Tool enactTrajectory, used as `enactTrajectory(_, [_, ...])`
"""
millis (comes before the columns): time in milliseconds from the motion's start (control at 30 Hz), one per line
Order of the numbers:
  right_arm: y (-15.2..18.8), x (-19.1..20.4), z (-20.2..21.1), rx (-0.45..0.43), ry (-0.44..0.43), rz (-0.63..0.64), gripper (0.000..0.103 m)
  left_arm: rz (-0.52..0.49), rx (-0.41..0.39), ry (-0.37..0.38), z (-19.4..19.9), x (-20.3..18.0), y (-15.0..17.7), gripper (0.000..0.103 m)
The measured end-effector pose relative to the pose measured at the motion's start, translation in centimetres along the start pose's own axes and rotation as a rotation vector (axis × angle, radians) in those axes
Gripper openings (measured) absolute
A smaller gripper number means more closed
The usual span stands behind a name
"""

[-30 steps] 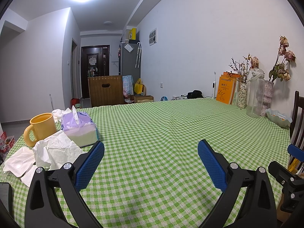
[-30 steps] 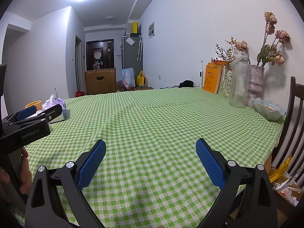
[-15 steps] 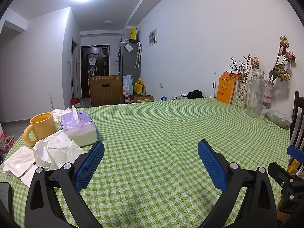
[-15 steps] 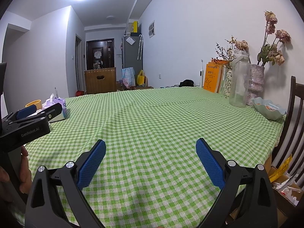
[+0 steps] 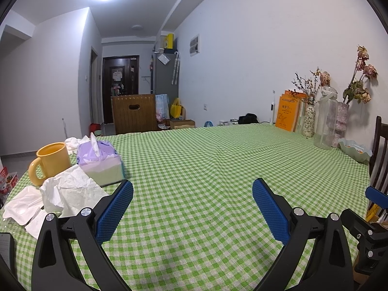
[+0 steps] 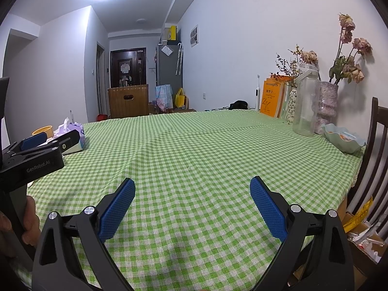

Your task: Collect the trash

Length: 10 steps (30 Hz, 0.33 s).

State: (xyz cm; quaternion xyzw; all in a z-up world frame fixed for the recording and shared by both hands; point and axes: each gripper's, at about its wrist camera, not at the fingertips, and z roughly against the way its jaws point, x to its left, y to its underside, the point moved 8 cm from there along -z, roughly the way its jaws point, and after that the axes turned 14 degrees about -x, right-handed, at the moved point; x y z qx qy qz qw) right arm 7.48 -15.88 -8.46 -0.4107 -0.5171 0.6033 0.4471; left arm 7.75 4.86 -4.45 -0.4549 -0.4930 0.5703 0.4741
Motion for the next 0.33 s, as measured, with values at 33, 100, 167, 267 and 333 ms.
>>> enactTrajectory(33, [0.0, 0.0, 0.0, 0.002, -0.001, -0.001, 0.092, 0.004, -0.008, 0.014, 0.2, -0.1, -0.1, 0.096])
enactTrajectory(100, [0.1, 0.0, -0.1, 0.007, -0.004, -0.005, 0.092, 0.004, -0.016, 0.008, 0.3, 0.0, -0.1, 0.096])
enactTrajectory(167, [0.0, 0.3, -0.7, 0.027, -0.018, -0.008, 0.092, 0.027, 0.045, -0.009, -0.7, 0.6, 0.5, 0.096])
enactTrajectory(267, [0.1, 1.7, -2.8, 0.105, -0.074, -0.005, 0.092, 0.089, 0.215, -0.087, -2.8, 3.0, 2.6, 0.096])
enactTrajectory(333, [0.2, 2.8, -5.3, 0.150, -0.120, -0.023, 0.092, 0.151, 0.320, -0.155, -4.3, 5.4, 3.9, 0.096])
